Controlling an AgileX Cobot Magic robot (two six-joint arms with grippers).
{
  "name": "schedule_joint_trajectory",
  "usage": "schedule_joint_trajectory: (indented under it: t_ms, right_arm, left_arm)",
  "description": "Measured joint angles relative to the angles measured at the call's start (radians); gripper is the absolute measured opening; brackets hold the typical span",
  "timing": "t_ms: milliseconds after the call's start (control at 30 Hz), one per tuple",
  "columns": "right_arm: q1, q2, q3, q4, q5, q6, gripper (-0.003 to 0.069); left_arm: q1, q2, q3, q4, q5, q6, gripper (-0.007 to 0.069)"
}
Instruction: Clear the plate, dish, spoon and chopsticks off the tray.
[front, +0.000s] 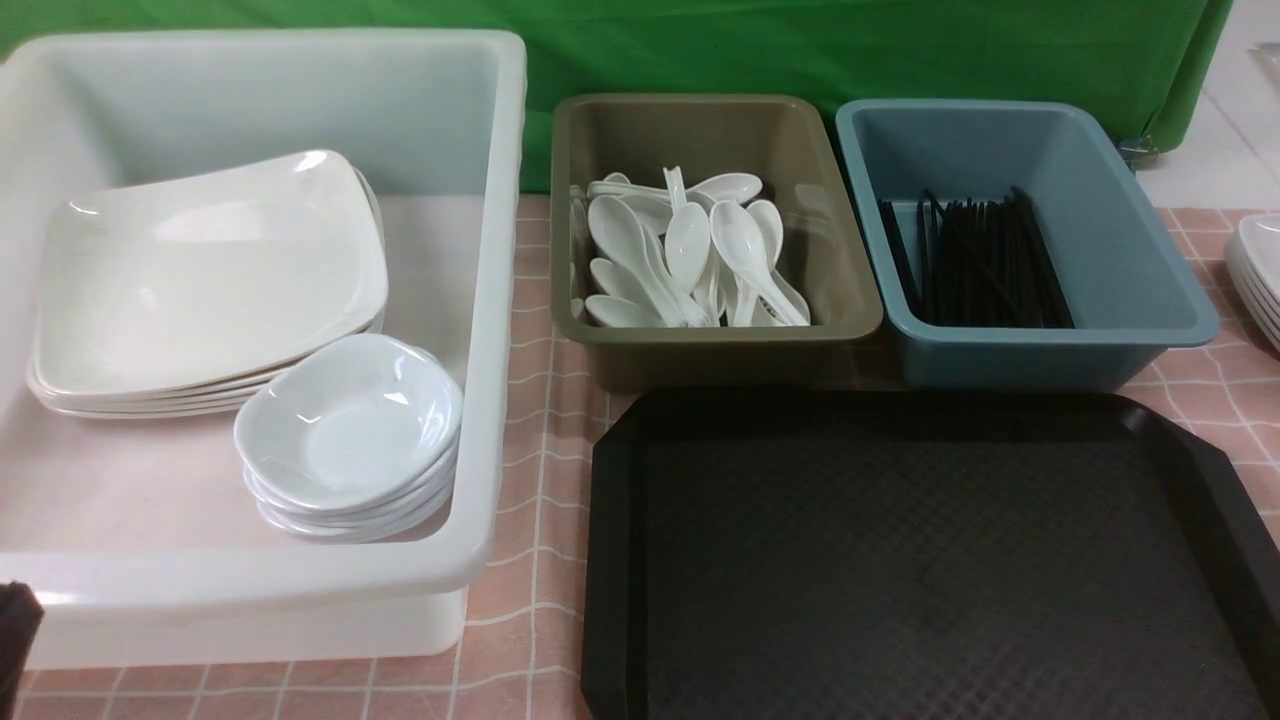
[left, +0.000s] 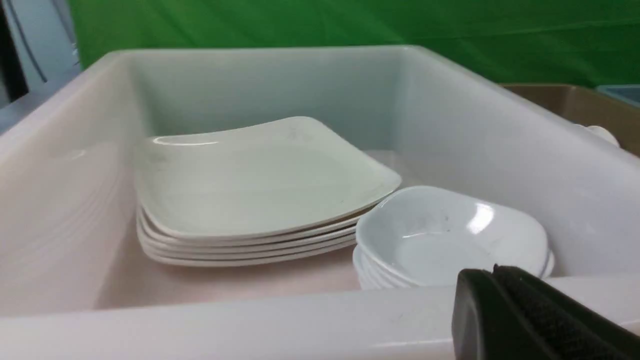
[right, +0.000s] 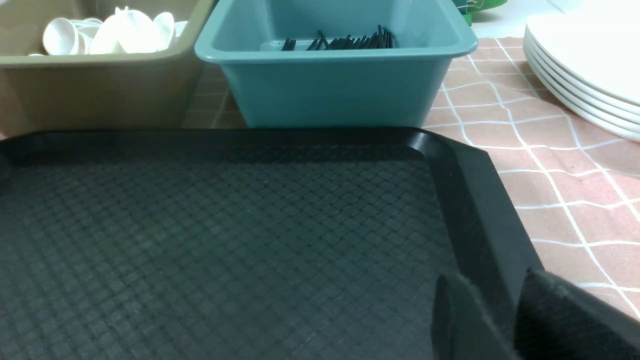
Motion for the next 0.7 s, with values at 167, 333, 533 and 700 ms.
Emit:
schedule_joint_trajectory:
  t_ms: [167,333,533,700]
  right_arm:
    - [0.000,0.000,0.000,0.000,0.000,0.000,0.0239]
    - [0.000,0.000,0.000,0.000,0.000,0.000,0.0240]
    - [0.000,0.000,0.000,0.000,0.000,0.000,0.0240]
    - [0.000,0.000,0.000,0.000,0.000,0.000,0.0240]
  left_arm:
    - [0.021,0.000,0.000,0.000,0.065,0.000,0.0000]
    - [0.052,0.000,0.001,0.001,0.071,0.000,0.0000]
    - [0.087,0.000,0.001,0.001,0.075,0.000,0.0000]
    - [0.087,0.000,0.001,0.000,0.075,0.000,0.0000]
